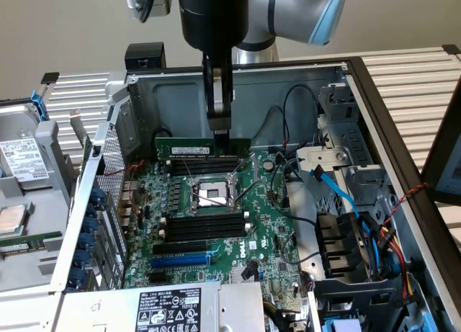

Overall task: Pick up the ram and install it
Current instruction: 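Insert the ram into the slot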

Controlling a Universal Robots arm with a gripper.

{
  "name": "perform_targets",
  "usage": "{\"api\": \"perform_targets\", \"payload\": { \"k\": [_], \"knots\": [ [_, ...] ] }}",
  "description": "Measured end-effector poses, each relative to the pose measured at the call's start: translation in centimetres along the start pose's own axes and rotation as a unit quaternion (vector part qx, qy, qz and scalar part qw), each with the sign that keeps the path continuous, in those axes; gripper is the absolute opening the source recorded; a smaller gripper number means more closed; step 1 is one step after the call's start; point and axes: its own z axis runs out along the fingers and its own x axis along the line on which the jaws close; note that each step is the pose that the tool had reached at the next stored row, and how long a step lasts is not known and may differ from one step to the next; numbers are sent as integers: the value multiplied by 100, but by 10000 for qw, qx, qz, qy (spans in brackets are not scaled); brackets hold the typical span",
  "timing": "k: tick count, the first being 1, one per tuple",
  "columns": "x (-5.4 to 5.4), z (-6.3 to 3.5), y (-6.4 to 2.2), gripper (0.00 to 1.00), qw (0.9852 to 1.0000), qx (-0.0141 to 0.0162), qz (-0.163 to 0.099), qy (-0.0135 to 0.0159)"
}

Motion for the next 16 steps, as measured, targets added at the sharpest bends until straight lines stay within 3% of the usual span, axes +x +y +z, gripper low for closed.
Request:
{"api": "perform_targets", "payload": {
  "k": [10,14,16],
  "knots": [
    [-104,172,15,12,10000,17,13,12],
    [-112,218,36,12,10000,58,15,71],
    [-119,246,50,12,9999,69,17,85]
  ]
}}
